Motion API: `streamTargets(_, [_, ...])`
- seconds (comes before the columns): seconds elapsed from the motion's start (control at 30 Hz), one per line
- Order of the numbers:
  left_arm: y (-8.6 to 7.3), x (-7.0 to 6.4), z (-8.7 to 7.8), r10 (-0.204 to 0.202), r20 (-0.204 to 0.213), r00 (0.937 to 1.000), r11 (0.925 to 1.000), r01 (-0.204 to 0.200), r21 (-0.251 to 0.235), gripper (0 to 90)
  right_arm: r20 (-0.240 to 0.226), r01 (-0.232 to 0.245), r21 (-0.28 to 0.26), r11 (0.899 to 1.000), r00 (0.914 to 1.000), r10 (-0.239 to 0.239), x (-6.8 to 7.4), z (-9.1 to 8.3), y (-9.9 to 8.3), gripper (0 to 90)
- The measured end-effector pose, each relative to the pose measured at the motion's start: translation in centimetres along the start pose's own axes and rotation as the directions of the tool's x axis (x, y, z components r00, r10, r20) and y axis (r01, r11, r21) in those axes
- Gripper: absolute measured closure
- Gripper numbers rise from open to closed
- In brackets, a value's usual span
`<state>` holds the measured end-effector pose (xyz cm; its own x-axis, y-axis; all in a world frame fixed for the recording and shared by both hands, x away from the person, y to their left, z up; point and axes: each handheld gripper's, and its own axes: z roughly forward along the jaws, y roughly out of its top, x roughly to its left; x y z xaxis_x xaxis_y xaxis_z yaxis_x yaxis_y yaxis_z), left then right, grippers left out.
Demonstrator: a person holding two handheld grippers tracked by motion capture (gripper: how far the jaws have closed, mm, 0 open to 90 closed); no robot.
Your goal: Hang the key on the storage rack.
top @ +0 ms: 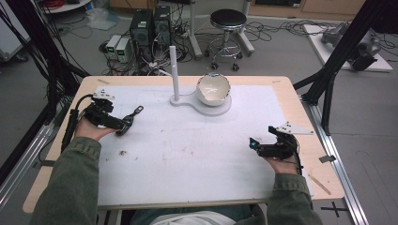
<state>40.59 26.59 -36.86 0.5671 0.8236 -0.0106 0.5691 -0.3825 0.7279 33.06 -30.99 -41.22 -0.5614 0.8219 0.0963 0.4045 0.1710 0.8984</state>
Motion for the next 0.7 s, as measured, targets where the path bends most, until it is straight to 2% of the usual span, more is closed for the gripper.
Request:
streamTargets(0.1, [0.7, 0.2, 1.1, 0.000, 0.025, 0.9997, 0.9994, -0.001, 0.033, 3.2, 0.002, -0.001, 0.003, 1.000, 1.0000, 0.001, 0.0, 0.1, 0.0, 0.4])
streamTargets(0.2, [1.6, 0.0, 2.3, 0.026, 0.040, 0.9989, 0.9967, -0.029, 0.075, 3.3, 0.008, 0.005, 0.005, 1.000, 1.0000, -0.005, 0.1, 0.0, 0.0, 0.5])
streamTargets(0.33, [2.7, 0.1, 3.5, 0.043, 0.045, 0.9980, 0.9927, -0.048, 0.111, 3.2, 0.016, -0.001, 0.006, 1.000, 0.9999, 0.001, 0.1, -0.1, -0.1, 0.4])
streamTargets(0.43, [3.6, 0.5, 4.1, 0.056, 0.056, 0.9969, 0.9891, -0.063, 0.133, 5.3, 0.027, -0.001, 0.024, 1.000, 0.9996, 0.000, 0.2, 0.0, -0.2, 0.5])
streamTargets(0.5, [4.2, 1.0, 4.5, 0.045, 0.059, 0.9973, 0.9876, -0.054, 0.147, 5.4, 0.027, -0.003, 0.034, 0.999, 0.9996, 0.002, 0.2, 0.0, -0.2, 0.5])
streamTargets(0.63, [5.0, 1.7, 5.2, 0.025, 0.059, 0.9979, 0.9820, -0.035, 0.186, 5.3, 0.029, -0.003, 0.054, 0.999, 0.9996, 0.001, 0.2, 0.2, -0.3, 0.5])
streamTargets(0.7, [5.2, 2.0, 5.7, 0.028, 0.059, 0.9979, 0.9714, -0.041, 0.234, 5.3, 0.024, 0.000, 0.048, 0.999, 0.9997, -0.001, 0.0, 0.2, -0.3, 0.5])
